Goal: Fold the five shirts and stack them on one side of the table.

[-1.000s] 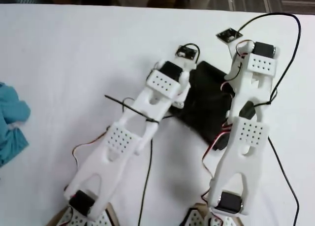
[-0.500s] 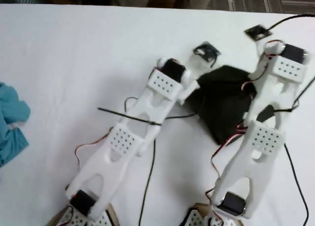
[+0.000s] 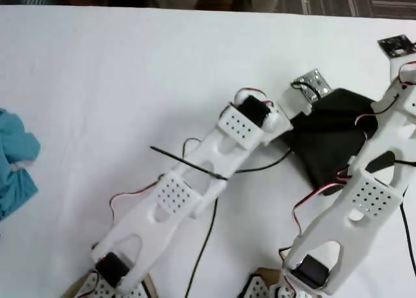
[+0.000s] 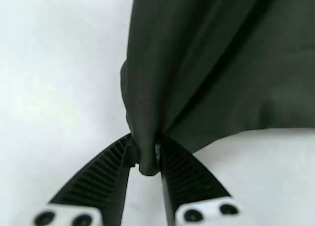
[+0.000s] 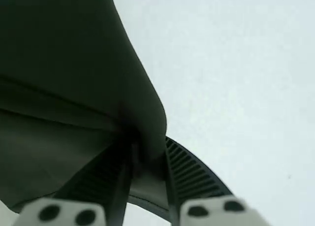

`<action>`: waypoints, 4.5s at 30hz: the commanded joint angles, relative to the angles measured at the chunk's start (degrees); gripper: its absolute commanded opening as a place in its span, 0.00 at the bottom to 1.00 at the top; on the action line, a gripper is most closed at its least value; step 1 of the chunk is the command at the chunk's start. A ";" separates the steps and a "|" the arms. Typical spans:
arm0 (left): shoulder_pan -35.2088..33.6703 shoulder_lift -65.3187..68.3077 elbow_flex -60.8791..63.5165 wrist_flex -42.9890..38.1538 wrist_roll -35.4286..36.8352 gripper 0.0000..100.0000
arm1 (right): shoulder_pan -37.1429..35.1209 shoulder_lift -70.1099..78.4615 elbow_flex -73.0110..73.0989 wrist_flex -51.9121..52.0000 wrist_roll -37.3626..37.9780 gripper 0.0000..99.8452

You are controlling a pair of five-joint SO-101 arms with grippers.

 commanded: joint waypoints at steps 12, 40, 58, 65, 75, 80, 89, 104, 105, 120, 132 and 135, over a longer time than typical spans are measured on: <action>2.55 -4.92 2.33 -11.60 -0.53 0.02 | 6.20 -5.76 8.35 0.31 -0.53 0.02; 0.18 -5.80 7.08 -7.82 0.97 0.26 | 2.68 8.04 2.73 -13.49 -2.64 0.18; -10.20 -8.62 -12.18 18.73 0.53 0.17 | -8.22 -1.01 -4.57 1.45 -4.40 0.21; -15.82 -8.70 -12.00 19.52 1.05 0.15 | -13.32 -25.27 34.90 0.66 -4.31 0.21; -21.19 -8.00 -11.91 19.52 1.05 0.15 | -9.63 -43.56 74.20 -13.23 2.73 0.21; -23.12 -8.00 -11.91 19.52 1.05 0.15 | -9.27 -52.35 85.01 -13.58 5.63 0.21; -25.05 -8.00 -11.91 19.52 1.05 0.15 | -9.19 -58.51 97.23 -24.40 13.10 0.22; -28.84 -7.82 -11.82 19.43 1.05 0.15 | -9.36 -58.51 99.25 -24.66 -2.90 0.21; -29.54 -7.82 -11.30 19.43 1.05 0.15 | -9.71 -58.59 100.04 -24.57 -3.60 0.21; -32.44 -8.53 -2.59 19.43 0.97 0.15 | -12.18 -58.59 105.49 -33.98 -0.88 0.21; -32.88 -8.62 -2.68 19.43 0.88 0.15 | -10.68 -53.76 105.49 -38.81 -0.62 0.21; -32.88 -8.62 -2.68 19.43 0.79 0.15 | -11.12 -48.92 105.49 -39.96 -0.53 0.21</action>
